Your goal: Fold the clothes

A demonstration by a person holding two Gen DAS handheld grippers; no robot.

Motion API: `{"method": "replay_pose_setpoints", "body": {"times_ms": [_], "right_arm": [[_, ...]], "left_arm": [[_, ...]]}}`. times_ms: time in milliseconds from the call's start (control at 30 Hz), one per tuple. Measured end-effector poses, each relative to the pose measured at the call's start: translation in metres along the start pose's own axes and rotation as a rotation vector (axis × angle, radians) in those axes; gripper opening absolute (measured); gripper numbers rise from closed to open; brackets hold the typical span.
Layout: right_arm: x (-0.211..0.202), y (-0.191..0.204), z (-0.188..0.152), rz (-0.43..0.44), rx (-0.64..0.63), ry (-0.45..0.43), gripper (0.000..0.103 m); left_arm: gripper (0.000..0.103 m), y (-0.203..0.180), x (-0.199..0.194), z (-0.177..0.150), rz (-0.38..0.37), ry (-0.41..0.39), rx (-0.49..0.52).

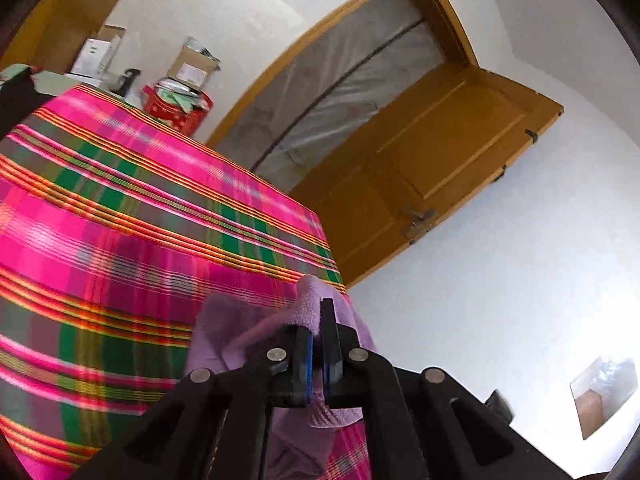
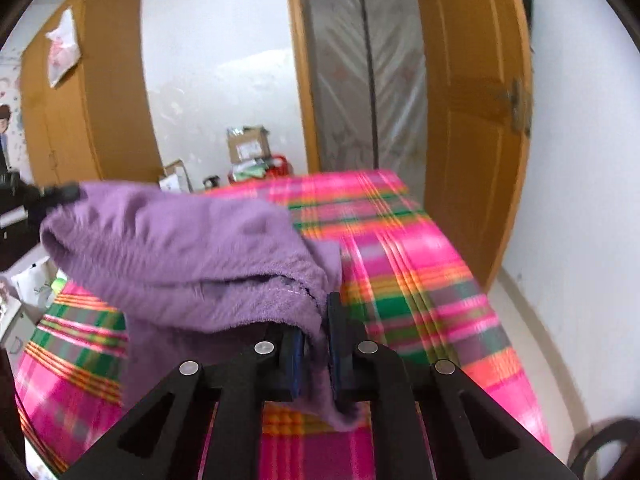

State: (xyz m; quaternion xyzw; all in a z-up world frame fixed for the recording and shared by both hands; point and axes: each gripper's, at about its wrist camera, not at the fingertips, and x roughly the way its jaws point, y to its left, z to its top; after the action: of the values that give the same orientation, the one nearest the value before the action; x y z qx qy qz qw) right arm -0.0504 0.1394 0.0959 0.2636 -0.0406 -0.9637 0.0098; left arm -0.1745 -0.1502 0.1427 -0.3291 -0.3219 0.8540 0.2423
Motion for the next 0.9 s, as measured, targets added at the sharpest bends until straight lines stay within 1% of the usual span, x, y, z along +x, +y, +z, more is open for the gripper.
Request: {"method": "replay_pose_setpoints", "body": {"times_ms": [100,233,467,600,700,767,900], "right_arm": [[-0.005,0.022,0.02,0.031,-0.043,-0.052,0.011],[-0.003,0.051,0.038,0.083,-0.087,-0.084,0.011],[0.017,0.101,0.054,0.187,-0.15,-0.079,0.011],[0.036,0.139,0.059,0.263,-0.187,-0.047,0.011],[0.049,0.166,0.057,0.306,-0.209,-0.019,0.011],[0.052,0.185,0.053,0.32,-0.233,-0.01,0.011],[0.073,0.224,0.046,0.391,-0.26,0.06,0.011]], "left_arm": [[0.003,0.009,-0.016,0.0,0.016,-0.034,-0.018],[0.003,0.024,-0.04,-0.001,0.04,-0.079,-0.055],[0.003,0.063,-0.084,-0.017,0.089,-0.144,-0.152],[0.003,0.09,-0.106,-0.027,0.121,-0.178,-0.218],[0.003,0.113,-0.121,-0.035,0.153,-0.19,-0.267],[0.003,0.125,-0.131,-0.039,0.17,-0.2,-0.297],[0.003,0.149,-0.15,-0.048,0.209,-0.224,-0.349]]}}
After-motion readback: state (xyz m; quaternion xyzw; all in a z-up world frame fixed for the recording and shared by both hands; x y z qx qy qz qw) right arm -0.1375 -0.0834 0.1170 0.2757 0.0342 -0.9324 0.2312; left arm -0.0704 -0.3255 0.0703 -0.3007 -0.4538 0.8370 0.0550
